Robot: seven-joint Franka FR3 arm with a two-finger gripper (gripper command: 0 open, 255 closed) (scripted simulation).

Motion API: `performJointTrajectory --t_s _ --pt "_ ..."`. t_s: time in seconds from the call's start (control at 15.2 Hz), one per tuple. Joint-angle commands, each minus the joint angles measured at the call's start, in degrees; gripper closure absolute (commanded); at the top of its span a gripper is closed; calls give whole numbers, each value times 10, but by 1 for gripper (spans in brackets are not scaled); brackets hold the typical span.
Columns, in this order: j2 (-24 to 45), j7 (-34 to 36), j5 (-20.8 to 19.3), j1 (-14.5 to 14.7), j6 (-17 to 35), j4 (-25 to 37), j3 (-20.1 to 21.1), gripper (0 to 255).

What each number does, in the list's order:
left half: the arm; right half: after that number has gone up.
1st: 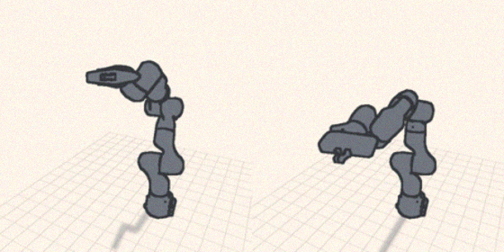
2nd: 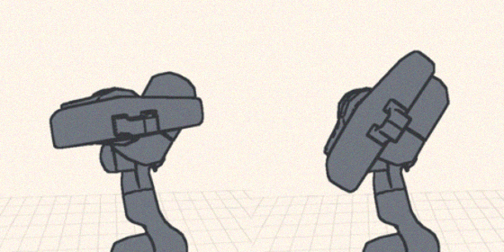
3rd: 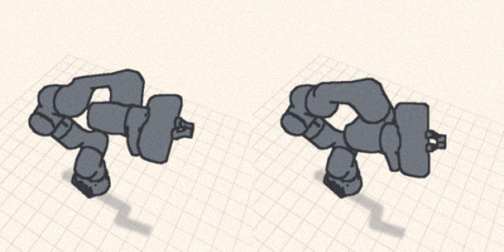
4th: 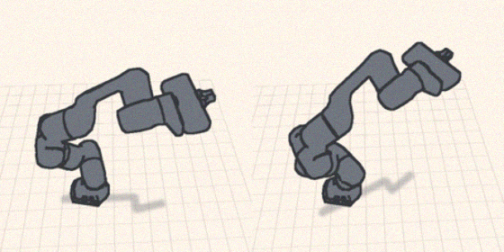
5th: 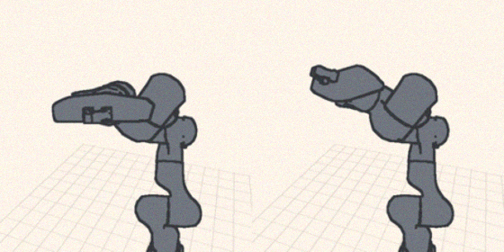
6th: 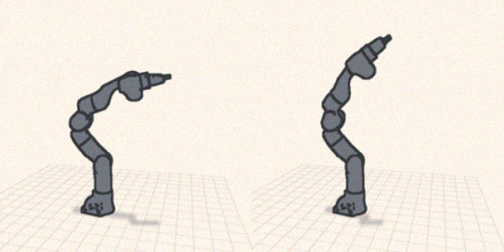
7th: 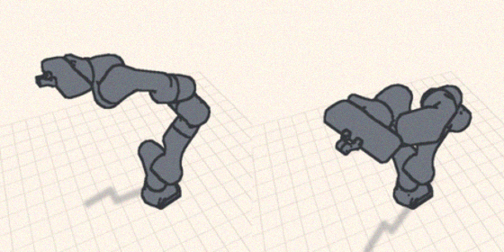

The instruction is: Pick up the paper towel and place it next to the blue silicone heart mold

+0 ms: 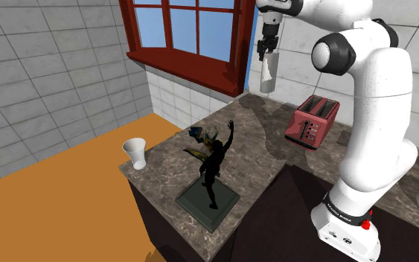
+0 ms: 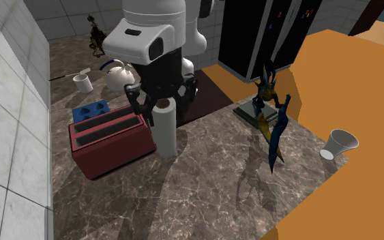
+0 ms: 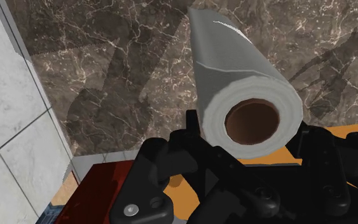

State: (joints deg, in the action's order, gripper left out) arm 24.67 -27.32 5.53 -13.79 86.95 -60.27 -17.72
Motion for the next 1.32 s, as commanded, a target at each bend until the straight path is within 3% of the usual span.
performJointTrajectory --t_s 0.0,0.26,0.4,0.66,1.25 --pt "12 0 4 -5 -24 35 0 255" --pt "43 -1 12 -18 -73 116 2 255" --pt "-33 -11 -6 -3 -29 -4 -6 255" --pt "-144 -26 -38 7 20 -159 -16 255" --pt "-332 -60 -101 -6 61 -376 -35 255"
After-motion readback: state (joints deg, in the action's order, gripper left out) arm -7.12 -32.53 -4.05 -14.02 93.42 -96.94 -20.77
